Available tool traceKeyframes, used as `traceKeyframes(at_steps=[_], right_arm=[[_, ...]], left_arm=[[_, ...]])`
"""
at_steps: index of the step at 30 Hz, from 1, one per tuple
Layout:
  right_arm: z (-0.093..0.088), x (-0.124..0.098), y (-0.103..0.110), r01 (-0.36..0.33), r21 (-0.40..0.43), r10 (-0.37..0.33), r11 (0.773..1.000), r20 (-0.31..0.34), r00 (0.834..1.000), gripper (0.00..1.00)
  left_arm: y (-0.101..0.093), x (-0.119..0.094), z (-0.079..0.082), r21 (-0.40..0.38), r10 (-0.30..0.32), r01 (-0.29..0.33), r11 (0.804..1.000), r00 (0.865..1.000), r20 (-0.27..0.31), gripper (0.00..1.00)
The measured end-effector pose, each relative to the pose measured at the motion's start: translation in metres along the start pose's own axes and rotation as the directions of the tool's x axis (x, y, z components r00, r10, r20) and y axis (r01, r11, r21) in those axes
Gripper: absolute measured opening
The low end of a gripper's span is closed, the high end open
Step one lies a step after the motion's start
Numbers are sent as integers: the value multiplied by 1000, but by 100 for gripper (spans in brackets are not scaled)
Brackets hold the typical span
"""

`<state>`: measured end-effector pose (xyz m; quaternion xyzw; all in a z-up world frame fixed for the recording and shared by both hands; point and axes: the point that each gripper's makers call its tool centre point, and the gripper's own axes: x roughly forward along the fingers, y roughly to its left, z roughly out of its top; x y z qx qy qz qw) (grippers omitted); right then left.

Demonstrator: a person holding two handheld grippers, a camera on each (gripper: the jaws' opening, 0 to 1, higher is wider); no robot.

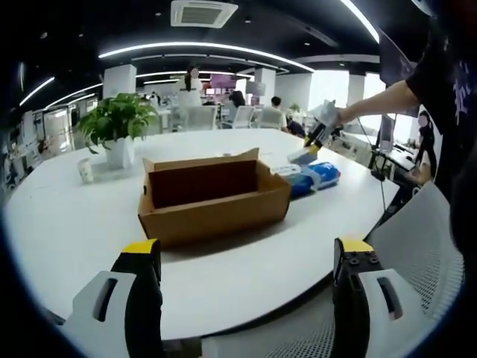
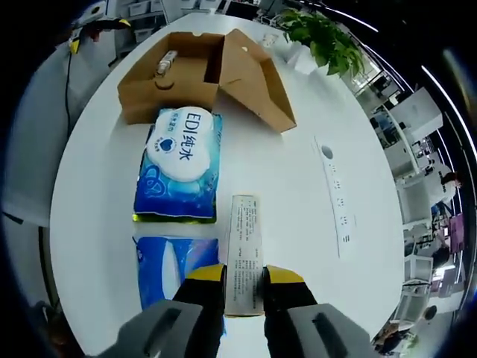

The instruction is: Operate the shoe box by opening the lid, removing the specified soft item, and placing it in the target area until the item is outside and the box remains undamaged.

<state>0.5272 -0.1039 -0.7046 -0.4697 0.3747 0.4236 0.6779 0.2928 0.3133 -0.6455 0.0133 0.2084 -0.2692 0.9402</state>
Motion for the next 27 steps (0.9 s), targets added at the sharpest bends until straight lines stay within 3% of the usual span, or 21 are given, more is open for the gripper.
traceKeyframes(at_steps=[9,17,27], right_arm=[[-14,3,2,-8,11,8,1000,-32,999,15],[-11,5,2,-11,17,11,1000,-14,1000,15],[-24,11,-1,-16,14,17,1000,-46,999,15]], left_arm=[[1,0,0,-3,5,-5,1000,1000,3,95],[1,1,-1,-5,8,-8,1000,1000,-2,95],[1,2,-1,-9,12,-12,1000,1000,-4,94]])
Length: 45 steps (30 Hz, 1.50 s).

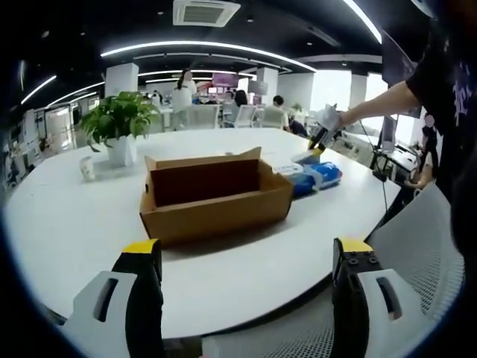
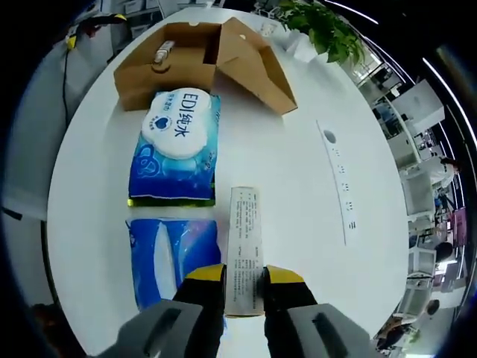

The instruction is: Operate the shoe box by opening the lid, removing the specified soft item, and placing it in the target area until the item is outside and the box remains undamaged.

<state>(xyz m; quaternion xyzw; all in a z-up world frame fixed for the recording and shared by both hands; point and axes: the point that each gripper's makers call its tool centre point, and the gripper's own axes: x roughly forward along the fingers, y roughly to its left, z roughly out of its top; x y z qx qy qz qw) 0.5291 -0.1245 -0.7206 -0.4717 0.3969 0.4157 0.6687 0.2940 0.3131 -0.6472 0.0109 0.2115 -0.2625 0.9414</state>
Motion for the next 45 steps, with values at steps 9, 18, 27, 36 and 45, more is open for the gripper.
traceKeyframes(at_steps=[9,18,27,36,45], right_arm=[[-15,9,-1,-7,-15,7,1000,-51,999,15],[-25,15,-2,-7,-36,4,999,-73,997,15],[-31,20,3,-25,-68,19,997,-95,995,15],[-34,21,3,-33,-54,28,998,-88,996,15],[-37,22,1,-44,-73,36,996,-97,995,15]], left_arm=[[0,0,-1,-5,2,-2,1000,1000,-6,93],[0,0,-2,-6,1,-1,1000,1000,-13,93],[1,-1,-3,-8,3,-3,1000,1000,-17,93],[0,-1,-6,-11,-1,1,1000,1000,-29,92],[0,0,-6,-13,-2,2,1000,999,-34,92]])
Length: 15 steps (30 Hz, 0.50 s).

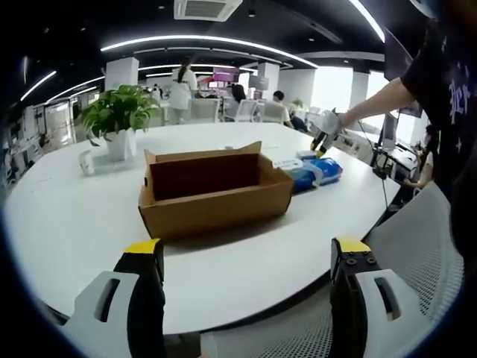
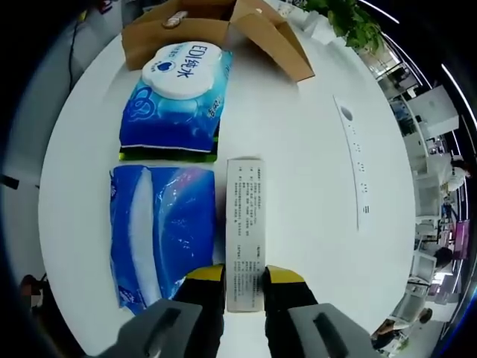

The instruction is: Operate the shoe box by opening the lid, removing the specified soft item, and placing it in the target area until the item is outside and the box remains undamaged.

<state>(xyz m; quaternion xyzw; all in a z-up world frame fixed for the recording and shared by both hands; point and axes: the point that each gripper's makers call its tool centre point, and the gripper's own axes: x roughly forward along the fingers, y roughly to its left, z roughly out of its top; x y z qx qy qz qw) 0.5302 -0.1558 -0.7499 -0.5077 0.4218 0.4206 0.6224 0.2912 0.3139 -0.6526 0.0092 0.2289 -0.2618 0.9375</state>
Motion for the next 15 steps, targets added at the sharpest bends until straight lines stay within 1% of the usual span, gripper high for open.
traceKeyframes(at_steps=[4,15], right_arm=[[0,0,1,-8,-14,7,1000,-11,1000,15],[-2,1,-4,4,10,-4,1000,-21,1000,16]], left_arm=[[0,0,1,2,1,-1,1000,1000,1,92],[0,1,1,1,1,-1,1000,1000,0,91]])
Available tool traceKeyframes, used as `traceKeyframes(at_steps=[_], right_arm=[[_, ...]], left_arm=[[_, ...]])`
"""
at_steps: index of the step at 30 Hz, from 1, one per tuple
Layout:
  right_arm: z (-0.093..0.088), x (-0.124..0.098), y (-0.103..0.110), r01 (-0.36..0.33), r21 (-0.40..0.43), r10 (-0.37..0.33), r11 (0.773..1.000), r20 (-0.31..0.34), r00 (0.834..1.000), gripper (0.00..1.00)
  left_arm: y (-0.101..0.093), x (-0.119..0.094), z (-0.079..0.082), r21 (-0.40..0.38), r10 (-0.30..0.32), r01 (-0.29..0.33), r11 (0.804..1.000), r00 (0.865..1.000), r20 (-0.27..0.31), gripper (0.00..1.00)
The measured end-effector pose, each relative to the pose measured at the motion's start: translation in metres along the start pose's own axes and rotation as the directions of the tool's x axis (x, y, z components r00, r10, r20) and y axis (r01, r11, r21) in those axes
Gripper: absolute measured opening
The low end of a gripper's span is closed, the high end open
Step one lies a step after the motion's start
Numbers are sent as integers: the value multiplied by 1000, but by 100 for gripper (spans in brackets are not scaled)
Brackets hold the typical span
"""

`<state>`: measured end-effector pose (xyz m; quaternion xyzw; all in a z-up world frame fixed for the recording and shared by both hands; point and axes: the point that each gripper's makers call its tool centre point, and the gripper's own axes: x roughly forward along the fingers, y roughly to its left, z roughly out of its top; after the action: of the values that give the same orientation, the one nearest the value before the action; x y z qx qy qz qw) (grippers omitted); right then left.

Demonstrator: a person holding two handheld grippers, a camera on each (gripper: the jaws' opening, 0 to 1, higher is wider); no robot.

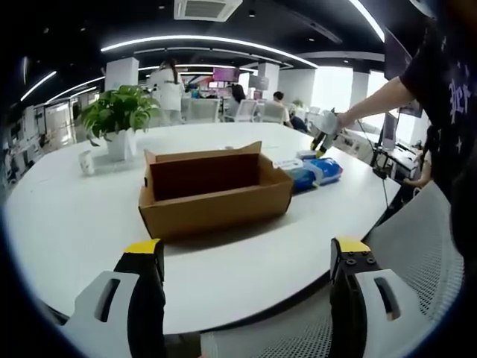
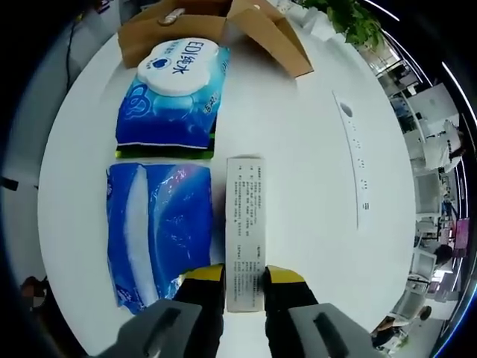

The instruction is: Operate the shoe box by opening the lid, removing the specified soft item, and placing it in the target area until the item is outside and the box remains undamaged.

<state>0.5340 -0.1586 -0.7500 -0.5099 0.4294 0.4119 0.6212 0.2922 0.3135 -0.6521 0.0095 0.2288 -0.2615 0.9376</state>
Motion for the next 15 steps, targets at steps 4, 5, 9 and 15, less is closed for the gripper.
traceKeyframes(at_steps=[4,5,9,15], right_arm=[[0,0,-2,9,-9,-9,1000,-6,1000,16],[0,0,-2,9,-8,-9,1000,-7,1000,16],[0,0,-4,18,-8,-18,1000,-10,1000,17],[-1,0,-9,34,-23,-34,999,-17,999,17]], left_arm=[[0,0,0,0,1,-1,1000,1000,-1,91],[1,0,0,0,2,-2,1000,1000,-1,91],[1,0,0,1,2,-2,1000,1000,-1,91],[1,0,0,1,3,-3,1000,1000,2,91]])
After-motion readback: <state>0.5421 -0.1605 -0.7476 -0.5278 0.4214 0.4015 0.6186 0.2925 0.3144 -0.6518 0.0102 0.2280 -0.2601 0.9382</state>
